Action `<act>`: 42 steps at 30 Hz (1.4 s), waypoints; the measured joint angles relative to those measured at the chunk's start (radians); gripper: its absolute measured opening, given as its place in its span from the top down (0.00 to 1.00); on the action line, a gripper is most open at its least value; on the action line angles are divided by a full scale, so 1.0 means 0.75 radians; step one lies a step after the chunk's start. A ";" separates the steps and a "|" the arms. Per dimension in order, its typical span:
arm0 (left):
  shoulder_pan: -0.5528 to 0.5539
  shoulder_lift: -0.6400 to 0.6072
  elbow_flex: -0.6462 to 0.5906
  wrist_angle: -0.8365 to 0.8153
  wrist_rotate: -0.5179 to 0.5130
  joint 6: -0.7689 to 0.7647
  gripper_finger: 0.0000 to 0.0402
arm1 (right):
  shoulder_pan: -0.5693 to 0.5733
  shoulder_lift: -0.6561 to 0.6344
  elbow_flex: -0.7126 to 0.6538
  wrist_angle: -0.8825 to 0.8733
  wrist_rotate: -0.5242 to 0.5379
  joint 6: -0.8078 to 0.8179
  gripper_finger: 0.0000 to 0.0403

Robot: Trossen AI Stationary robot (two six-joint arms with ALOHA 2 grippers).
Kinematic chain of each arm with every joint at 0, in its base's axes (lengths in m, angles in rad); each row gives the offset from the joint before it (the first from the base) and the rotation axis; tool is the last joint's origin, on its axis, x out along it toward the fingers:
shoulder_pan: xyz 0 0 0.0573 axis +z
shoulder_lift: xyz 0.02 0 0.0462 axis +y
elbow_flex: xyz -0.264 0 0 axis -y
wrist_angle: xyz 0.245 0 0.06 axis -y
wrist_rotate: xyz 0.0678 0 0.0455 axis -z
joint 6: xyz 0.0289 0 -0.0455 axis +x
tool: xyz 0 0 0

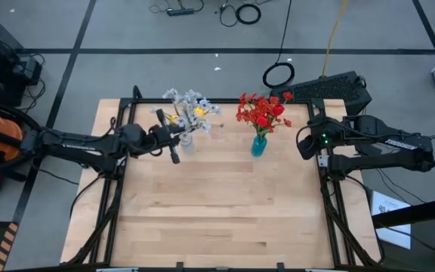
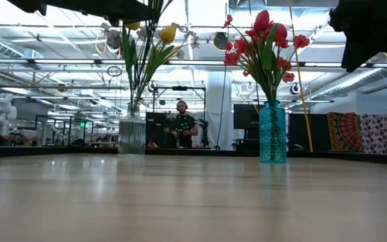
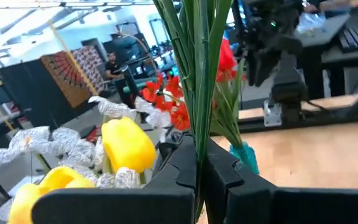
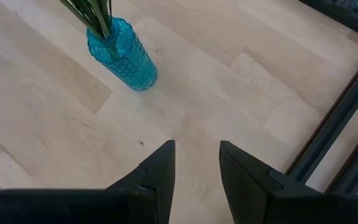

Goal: Sort flowers into vase by color
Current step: Put the white flowers into the transparent crystal vase

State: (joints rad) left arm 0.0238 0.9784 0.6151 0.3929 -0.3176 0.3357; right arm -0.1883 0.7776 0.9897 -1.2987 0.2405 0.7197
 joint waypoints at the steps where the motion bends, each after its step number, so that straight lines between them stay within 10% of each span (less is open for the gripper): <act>1: 0.008 0.008 0.000 0.015 -0.001 -0.018 0.98 | 0.000 0.000 0.000 0.000 0.000 0.000 0.71; 32: 0.021 0.089 0.000 0.050 -0.137 -0.045 0.98 | 0.000 0.000 0.000 0.022 -0.009 -0.002 0.71; 42: 0.020 0.087 -0.188 0.390 -0.188 -0.057 0.98 | 0.000 0.000 0.000 0.021 -0.009 0.002 0.71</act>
State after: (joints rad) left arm 0.0391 1.0439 0.4743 0.6852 -0.4588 0.2931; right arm -0.1879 0.7776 0.9897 -1.2827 0.2340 0.7208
